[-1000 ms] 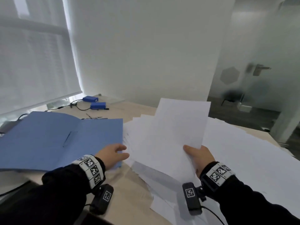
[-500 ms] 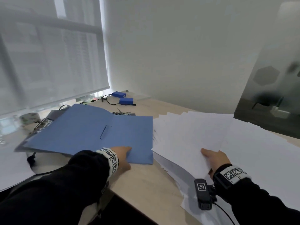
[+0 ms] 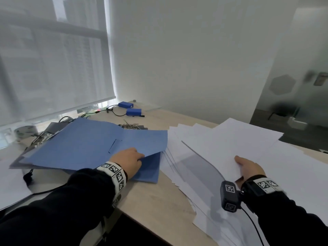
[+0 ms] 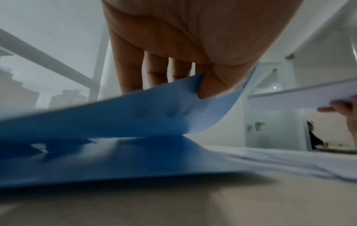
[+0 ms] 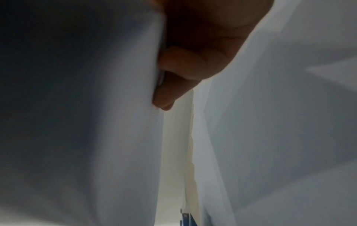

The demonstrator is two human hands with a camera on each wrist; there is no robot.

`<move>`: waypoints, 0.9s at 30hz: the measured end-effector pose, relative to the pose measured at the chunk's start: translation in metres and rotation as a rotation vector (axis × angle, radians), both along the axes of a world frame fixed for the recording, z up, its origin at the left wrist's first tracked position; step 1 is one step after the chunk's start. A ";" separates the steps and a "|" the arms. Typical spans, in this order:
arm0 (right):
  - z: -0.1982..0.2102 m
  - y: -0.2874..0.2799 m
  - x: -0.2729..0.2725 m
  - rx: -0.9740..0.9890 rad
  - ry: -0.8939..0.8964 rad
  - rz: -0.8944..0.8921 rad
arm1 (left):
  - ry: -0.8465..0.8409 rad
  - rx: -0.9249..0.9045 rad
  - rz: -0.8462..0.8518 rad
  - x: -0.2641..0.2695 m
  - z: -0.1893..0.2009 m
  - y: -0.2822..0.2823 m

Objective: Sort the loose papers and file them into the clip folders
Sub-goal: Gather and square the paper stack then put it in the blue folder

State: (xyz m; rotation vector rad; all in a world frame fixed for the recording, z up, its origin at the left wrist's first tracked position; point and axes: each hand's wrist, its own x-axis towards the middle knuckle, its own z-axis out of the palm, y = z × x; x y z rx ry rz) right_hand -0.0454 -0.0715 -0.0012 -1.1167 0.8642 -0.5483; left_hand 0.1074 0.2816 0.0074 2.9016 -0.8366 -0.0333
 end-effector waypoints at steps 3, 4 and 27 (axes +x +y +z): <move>0.017 -0.006 -0.016 0.066 -0.058 -0.060 | -0.061 -0.224 -0.062 -0.015 0.014 -0.019; 0.023 -0.011 -0.022 0.054 -0.073 -0.066 | -0.080 -0.275 -0.096 -0.023 0.019 -0.028; -0.012 -0.097 -0.168 -0.175 0.129 -0.049 | 0.240 0.112 -0.798 -0.205 -0.014 -0.232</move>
